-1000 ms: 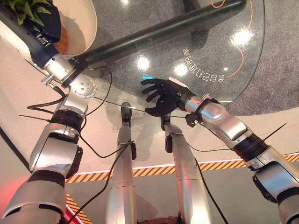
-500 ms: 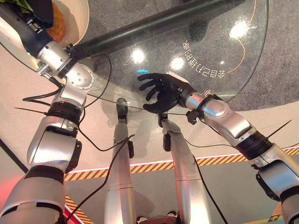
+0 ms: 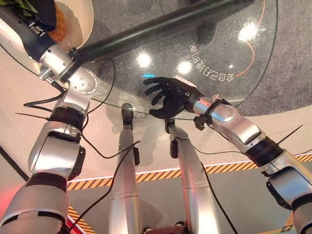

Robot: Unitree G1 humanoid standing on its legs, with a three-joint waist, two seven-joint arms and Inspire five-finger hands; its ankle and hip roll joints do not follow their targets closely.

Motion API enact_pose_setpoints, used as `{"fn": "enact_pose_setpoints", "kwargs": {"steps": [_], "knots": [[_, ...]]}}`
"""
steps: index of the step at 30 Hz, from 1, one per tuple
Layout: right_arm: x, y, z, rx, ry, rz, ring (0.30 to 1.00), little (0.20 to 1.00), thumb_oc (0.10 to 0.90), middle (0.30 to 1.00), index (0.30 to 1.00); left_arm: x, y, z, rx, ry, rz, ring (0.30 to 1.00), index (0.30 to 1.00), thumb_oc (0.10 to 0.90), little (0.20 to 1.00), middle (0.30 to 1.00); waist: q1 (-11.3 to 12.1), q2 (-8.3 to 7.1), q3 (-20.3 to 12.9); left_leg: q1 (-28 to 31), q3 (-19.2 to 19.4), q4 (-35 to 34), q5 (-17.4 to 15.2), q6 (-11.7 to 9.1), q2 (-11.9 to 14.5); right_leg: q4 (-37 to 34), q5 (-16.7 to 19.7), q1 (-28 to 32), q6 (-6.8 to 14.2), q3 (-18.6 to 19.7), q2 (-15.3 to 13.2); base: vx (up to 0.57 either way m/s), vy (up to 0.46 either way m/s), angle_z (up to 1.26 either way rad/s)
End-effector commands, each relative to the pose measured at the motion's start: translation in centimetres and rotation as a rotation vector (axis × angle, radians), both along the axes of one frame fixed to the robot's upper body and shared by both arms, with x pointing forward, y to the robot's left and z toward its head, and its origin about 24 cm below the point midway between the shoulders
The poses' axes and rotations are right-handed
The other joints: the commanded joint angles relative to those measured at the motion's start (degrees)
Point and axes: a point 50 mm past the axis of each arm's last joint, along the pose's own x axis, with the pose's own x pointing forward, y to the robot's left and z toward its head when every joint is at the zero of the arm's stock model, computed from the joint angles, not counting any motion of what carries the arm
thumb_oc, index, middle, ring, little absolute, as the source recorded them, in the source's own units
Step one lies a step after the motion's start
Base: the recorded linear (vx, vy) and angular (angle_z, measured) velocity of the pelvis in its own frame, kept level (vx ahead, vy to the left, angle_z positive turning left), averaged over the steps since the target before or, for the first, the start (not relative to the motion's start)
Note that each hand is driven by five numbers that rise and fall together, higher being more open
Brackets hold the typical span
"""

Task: Pick up the fruit to the plate

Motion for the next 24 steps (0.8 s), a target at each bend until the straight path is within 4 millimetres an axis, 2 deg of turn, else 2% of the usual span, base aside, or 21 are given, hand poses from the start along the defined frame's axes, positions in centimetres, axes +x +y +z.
{"fn": "enact_pose_setpoints", "kwargs": {"steps": [1, 13, 24], "knots": [[-0.5, 0.7, -3.8, -0.020, 0.119, 0.004, 0.900, 0.900, 0.800, 0.900, 0.900, -1.8, 0.6, 3.5, 0.005, -0.207, -0.011, 0.900, 0.900, 0.800, 0.900, 0.900, 0.8, -0.80, -1.0, 1.6, 6.8, 6.9, -8.7, 2.1, -5.7, -10.9, 9.9, 1.5, 3.4, 3.1, 3.3, 0.00, 0.000, 0.00], [-0.9, 0.7, -4.5, -0.014, 0.122, 0.002, 0.900, 0.900, 0.800, 0.900, 0.900, -1.2, 0.8, 2.0, 0.010, -0.119, -0.032, 0.900, 0.900, 0.800, 0.900, 0.900, 0.9, -0.38, -1.0, 3.2, 6.9, 6.0, -8.5, 2.2, -5.9, -11.5, 9.5, 2.9, 3.2, 3.1, 3.2, 0.00, -0.003, 0.00], [-1.5, 0.4, -5.2, -0.004, 0.117, 0.000, 0.900, 0.900, 0.800, 0.900, 0.900, -0.7, 0.8, -1.3, 0.008, 0.000, -0.146, 0.900, 0.900, 0.800, 0.900, 0.900, 1.5, 0.49, -1.0, 5.4, 6.9, 4.8, -8.0, 2.4, -6.0, -12.2, 9.1, 4.9, 3.2, 2.9, 2.9, 0.00, -0.013, -0.01]]}}
